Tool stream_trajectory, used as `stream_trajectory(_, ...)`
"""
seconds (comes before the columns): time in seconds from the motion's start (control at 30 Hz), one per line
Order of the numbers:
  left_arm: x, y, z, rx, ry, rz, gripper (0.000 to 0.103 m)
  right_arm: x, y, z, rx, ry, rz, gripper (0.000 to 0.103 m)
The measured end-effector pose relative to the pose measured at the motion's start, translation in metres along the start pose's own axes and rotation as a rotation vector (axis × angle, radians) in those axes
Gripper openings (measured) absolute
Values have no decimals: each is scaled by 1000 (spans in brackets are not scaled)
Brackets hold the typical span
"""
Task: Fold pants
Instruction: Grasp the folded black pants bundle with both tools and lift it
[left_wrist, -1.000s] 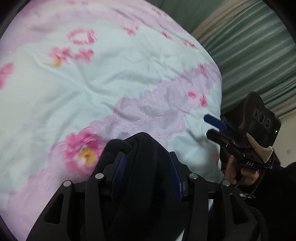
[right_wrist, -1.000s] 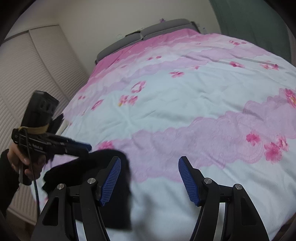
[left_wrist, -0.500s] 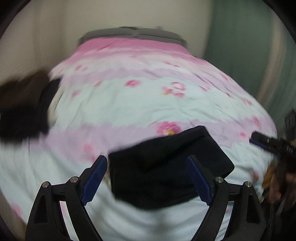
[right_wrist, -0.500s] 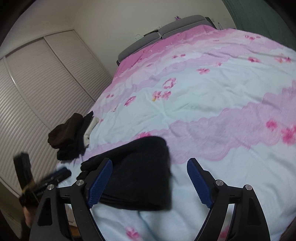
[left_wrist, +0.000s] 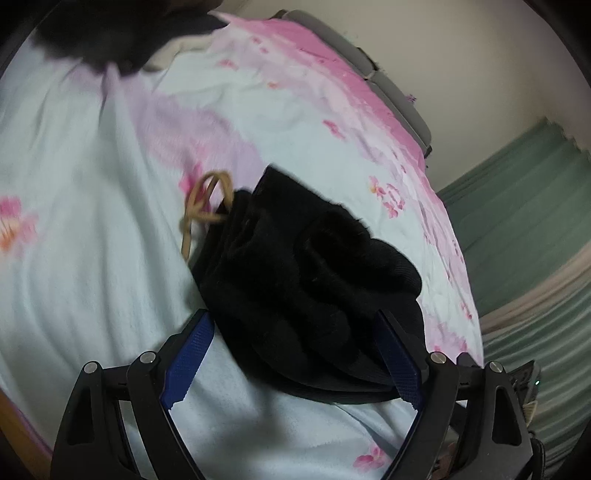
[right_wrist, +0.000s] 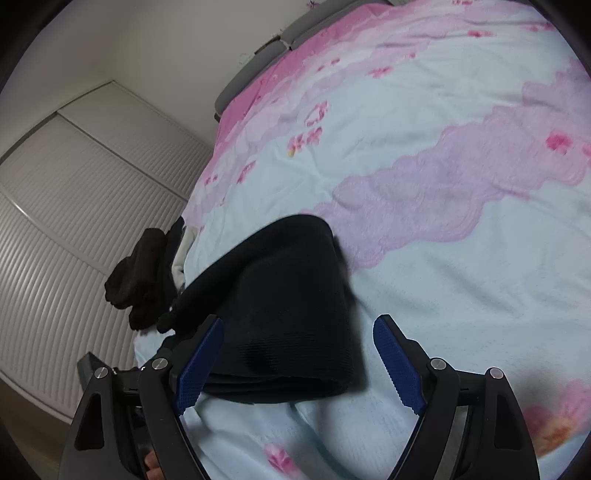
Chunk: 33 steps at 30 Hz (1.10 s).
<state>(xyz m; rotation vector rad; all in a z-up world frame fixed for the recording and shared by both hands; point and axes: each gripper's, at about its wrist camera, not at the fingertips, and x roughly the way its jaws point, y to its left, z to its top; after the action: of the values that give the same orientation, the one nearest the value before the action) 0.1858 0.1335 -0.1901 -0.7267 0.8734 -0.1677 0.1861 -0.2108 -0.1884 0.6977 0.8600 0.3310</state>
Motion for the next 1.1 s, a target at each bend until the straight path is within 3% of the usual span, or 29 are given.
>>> stream_trajectory(0.2,0,4,-7,-44,-39,-32,90,24,-15,1,55,59,13,84)
stream_trajectory(0.37,9,11,-5,-113,-39,-61,98,42,-21,7,113,94,76,84)
stream_trajectory(0.67,29,15,0,-127,-44,-24,103,74,-17,6,134,181,139,84)
stream_trajectory(0.73,29,17,0,-134,-61,-27,102,77,-14,3,114,187,135,80)
stream_trajectory(0.8,28,13,-4,-123,-82,-12,97,79,-13,1,99,186,130,73)
stream_trajectory(0.87,24,11,-8,-110,-96,-2,76,79,-15,1,105,183,147,65)
stream_trajectory(1.0,14,3,-11,-67,-115,13,62,72,-12,1,100,177,177,47)
stream_trajectory(1.1,0,-6,-10,-56,-140,11,55,56,5,2,45,145,192,44)
